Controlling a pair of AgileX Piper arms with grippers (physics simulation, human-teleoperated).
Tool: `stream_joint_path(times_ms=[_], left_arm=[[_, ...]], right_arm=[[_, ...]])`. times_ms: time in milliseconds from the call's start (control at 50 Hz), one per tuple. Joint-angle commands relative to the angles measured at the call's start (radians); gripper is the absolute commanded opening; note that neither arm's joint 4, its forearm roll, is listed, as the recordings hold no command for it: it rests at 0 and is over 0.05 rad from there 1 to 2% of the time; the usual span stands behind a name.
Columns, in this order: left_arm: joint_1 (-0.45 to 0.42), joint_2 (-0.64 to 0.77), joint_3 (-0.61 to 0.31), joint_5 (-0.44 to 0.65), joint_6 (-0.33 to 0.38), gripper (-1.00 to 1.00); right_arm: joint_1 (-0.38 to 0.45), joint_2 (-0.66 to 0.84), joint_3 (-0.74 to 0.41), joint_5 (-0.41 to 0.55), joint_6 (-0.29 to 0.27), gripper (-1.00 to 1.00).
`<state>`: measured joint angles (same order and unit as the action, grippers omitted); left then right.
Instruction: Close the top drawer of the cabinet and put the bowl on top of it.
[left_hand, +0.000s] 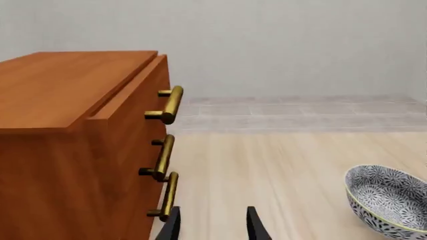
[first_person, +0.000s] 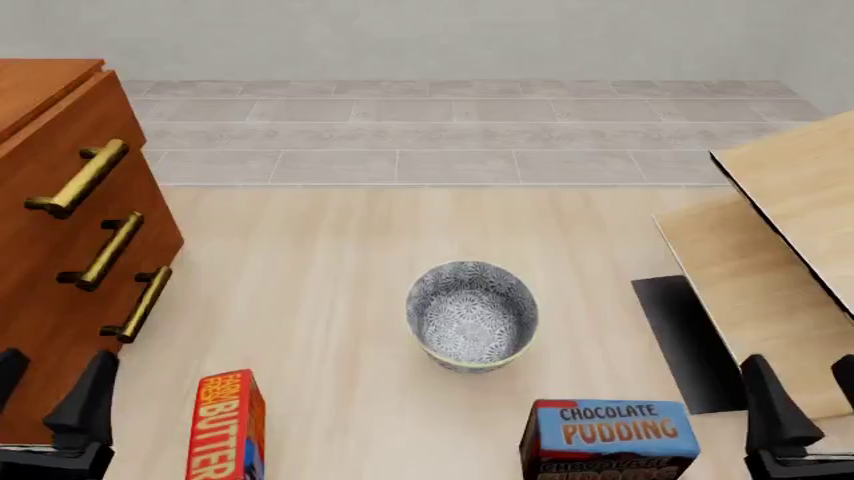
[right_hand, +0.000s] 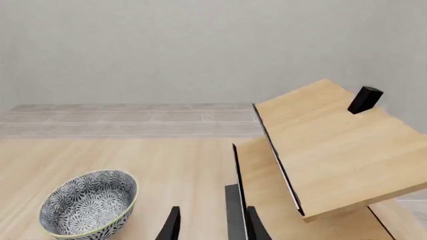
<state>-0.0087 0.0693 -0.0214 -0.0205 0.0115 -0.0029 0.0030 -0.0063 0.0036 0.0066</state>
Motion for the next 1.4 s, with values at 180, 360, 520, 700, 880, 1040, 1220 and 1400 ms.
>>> stream_joint_path(times_ms=[180, 360, 520, 700, 880, 1040, 1220, 1400], left_arm=[[-0.004, -0.054, 0.017, 0.011, -0.014, 1.00], [-0.047, 0.034, 0.003, -0.059, 0.000, 1.00], [-0.085, 0.146, -0.024, -0.126, 0.001, 1.00], [-0.135, 0.298, -0.088, -0.175, 0.017, 1.00], [-0.156, 0.414, -0.124, -0.223, 0.033, 1.00], [-0.162, 0.504, -0.189, -0.259, 0.040, 1.00], [-0.128, 0.617, -0.245, -0.334, 0.031, 1.00], [-0.092, 0.747, -0.269, -0.443, 0.030, 1.00]], right_arm=[[0.000, 0.005, 0.002, -0.004, 0.000, 1.00], [-0.001, 0.003, 0.002, -0.005, -0.004, 1.00], [-0.009, 0.000, 0.003, -0.006, -0.006, 1.00], [-0.007, 0.004, 0.003, -0.002, -0.010, 1.00], [-0.004, 0.009, 0.003, -0.005, -0.011, 1.00], [-0.005, 0.005, 0.004, -0.003, -0.011, 1.00], [-0.006, 0.003, 0.004, -0.001, -0.012, 1.00], [-0.007, 0.001, 0.001, 0.002, -0.013, 1.00]])
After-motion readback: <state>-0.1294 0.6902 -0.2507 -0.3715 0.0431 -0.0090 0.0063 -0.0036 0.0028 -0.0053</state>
